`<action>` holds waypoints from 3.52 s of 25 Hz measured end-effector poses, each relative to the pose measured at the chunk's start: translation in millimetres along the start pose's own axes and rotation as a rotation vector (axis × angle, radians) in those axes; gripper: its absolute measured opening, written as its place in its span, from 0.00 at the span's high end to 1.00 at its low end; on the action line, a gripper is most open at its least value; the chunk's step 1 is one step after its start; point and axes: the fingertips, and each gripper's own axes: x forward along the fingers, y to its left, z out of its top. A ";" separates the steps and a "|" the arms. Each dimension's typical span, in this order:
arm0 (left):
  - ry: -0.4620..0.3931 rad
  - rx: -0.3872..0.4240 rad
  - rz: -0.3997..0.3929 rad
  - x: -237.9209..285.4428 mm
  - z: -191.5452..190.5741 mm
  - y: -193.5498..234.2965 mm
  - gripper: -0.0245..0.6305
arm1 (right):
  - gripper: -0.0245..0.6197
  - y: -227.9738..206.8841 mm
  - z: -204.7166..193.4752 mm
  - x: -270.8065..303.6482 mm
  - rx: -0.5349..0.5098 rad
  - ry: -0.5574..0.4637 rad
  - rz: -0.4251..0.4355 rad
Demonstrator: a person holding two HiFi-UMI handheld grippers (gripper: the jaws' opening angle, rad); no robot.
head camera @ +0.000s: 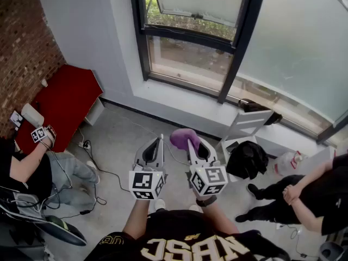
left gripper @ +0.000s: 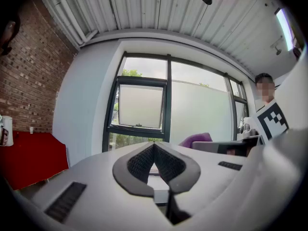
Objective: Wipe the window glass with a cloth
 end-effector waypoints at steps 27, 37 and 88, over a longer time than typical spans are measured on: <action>0.031 -0.049 -0.050 59.9 -37.6 114.1 0.94 | 0.84 9.9 -65.9 114.4 0.052 0.094 -0.051; 0.012 0.040 0.001 230.6 -8.2 157.6 0.94 | 0.84 -86.3 -2.6 249.9 0.094 -0.039 0.023; 0.082 -0.076 -0.141 776.2 -167.0 332.6 0.94 | 0.84 -402.4 -58.0 731.7 0.083 -0.171 -0.014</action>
